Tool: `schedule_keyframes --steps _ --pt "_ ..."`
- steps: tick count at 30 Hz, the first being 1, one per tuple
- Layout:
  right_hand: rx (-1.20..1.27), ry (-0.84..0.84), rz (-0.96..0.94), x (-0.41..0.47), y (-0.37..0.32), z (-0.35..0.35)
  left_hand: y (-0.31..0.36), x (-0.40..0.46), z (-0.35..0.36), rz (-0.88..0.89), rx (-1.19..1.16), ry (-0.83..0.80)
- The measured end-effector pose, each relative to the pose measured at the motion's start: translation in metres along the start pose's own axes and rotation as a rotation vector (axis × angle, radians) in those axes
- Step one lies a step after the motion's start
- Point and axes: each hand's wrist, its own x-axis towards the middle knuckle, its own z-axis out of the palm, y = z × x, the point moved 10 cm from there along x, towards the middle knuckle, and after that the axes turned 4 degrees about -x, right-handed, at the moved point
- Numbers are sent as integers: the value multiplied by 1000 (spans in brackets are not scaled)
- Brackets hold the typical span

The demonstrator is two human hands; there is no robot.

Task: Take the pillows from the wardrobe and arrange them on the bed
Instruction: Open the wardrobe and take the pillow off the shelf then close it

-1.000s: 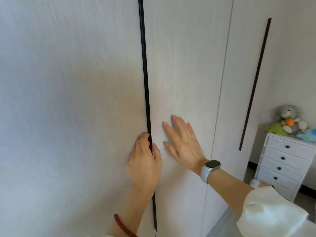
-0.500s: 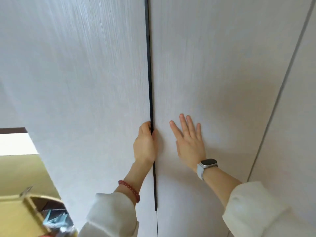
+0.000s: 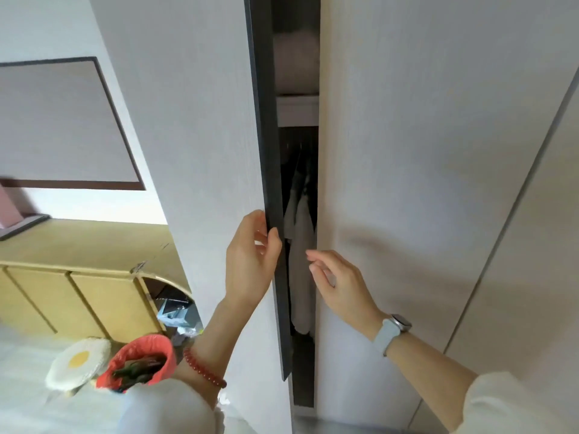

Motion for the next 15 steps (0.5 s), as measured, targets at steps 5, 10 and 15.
schedule_keyframes --steps 5,10,15 --pt "222 -101 -98 -18 -71 63 1 -29 -71 4 -18 92" --pt "256 -165 -271 -38 -135 115 -14 -58 -157 8 32 254" --pt "90 -380 -429 -39 -197 180 -40 -80 -243 -70 102 467"
